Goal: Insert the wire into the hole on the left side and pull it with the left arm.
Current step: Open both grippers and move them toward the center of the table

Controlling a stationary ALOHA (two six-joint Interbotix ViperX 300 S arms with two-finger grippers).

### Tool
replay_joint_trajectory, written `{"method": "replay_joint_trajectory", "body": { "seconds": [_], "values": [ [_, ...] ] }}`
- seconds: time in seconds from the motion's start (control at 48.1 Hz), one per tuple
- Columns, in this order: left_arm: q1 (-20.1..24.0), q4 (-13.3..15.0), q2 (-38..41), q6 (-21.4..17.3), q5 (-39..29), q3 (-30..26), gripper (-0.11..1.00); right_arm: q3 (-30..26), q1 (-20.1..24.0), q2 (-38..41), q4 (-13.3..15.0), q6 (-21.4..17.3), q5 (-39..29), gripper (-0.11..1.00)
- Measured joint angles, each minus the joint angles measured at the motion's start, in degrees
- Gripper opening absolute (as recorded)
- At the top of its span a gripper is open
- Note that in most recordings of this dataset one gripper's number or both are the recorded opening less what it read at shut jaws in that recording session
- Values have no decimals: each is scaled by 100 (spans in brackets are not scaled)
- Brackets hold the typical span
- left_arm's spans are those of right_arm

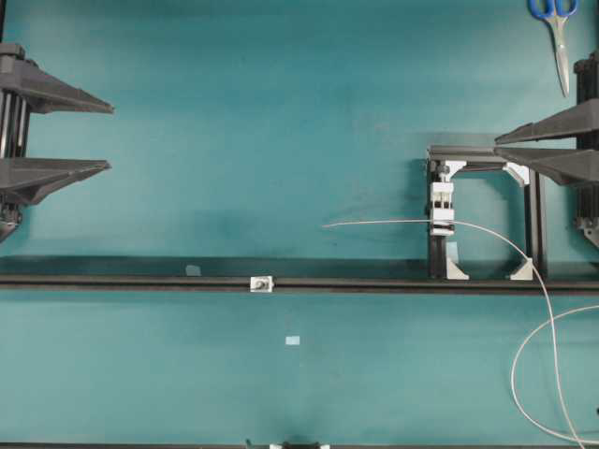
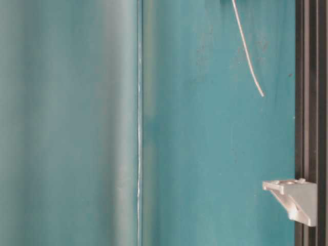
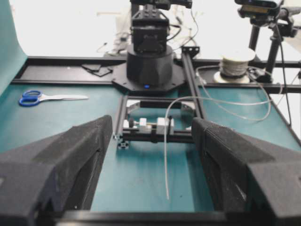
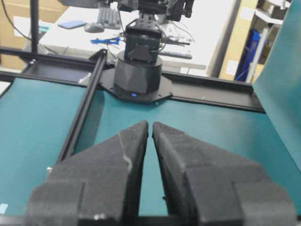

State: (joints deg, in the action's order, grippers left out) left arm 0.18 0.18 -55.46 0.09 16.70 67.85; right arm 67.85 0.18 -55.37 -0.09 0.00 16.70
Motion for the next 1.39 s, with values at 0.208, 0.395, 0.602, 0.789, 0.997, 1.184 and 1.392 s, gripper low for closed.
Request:
{"method": "replay_joint_trajectory", "body": {
  "seconds": [0.208, 0.395, 0.602, 0.789, 0.997, 1.184, 1.392],
  "values": [
    [0, 167, 88, -26, 35, 26, -5, 79, -79, 114, -105, -202, 9, -4],
    [0, 176, 360, -18, 176, 26, -9, 79, -114, 369, -132, -466, 18, -8],
    [0, 176, 976, 9, 439, 26, 8, 79, -123, 668, -132, -571, 62, -6],
    [0, 176, 1239, 0, 844, 176, 40, 141, -123, 958, -132, -861, 193, 23],
    [0, 185, 1538, -9, 1248, 378, 47, 299, -123, 1538, -132, -1081, 606, 40],
    [0, 185, 2048, 0, 1477, 396, 66, 316, -123, 2162, -123, -1230, 967, 42],
    [18, 185, 2813, -9, 1714, 334, 76, 123, -53, 2900, -114, -1468, 1055, 50]
  ]
}}
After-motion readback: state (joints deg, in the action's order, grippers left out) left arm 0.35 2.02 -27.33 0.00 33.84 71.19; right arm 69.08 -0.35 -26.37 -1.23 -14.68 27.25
